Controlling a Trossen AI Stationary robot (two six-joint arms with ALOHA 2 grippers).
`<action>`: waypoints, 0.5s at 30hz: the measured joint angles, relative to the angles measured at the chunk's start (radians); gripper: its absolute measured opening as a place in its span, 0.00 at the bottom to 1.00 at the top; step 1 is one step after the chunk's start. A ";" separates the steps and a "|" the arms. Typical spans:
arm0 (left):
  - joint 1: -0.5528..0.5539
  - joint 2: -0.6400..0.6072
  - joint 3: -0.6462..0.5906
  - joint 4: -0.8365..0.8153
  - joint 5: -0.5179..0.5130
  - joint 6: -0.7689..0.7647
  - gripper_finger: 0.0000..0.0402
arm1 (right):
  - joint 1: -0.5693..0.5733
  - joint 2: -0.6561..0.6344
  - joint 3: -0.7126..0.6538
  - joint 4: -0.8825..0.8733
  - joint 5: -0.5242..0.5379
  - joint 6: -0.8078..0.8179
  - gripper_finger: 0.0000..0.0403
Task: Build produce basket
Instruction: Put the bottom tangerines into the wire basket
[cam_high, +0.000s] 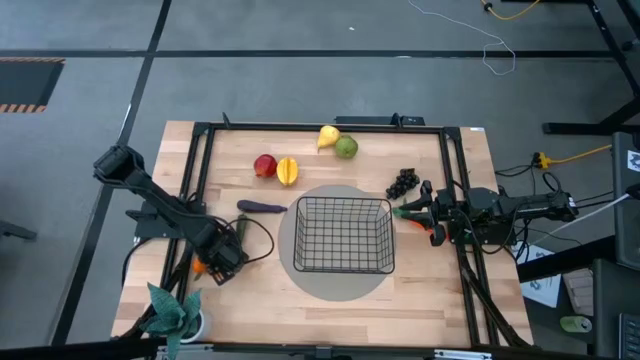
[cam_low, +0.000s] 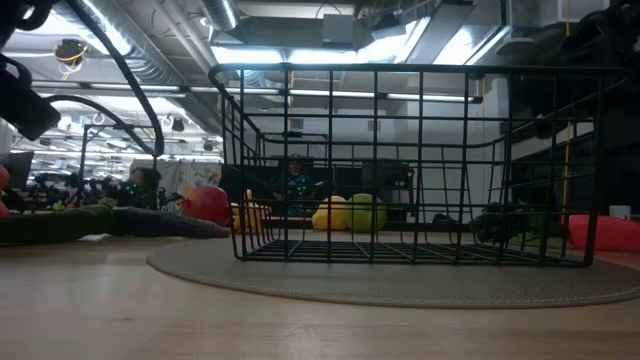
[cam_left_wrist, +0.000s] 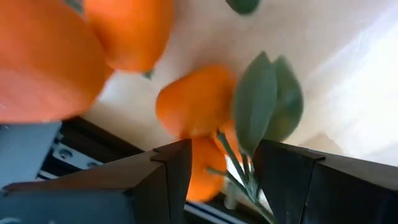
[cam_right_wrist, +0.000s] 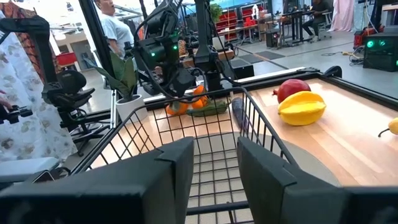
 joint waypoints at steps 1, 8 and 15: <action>0.000 0.000 0.000 0.000 -0.021 0.000 0.38 | 0.000 0.000 0.000 0.000 0.000 -0.008 0.30; 0.000 0.001 0.000 -0.001 -0.086 0.100 0.38 | 0.000 0.000 0.000 0.000 0.000 -0.011 0.30; 0.000 0.001 0.000 0.000 -0.053 0.112 0.36 | 0.000 0.000 0.000 0.000 0.000 -0.011 0.30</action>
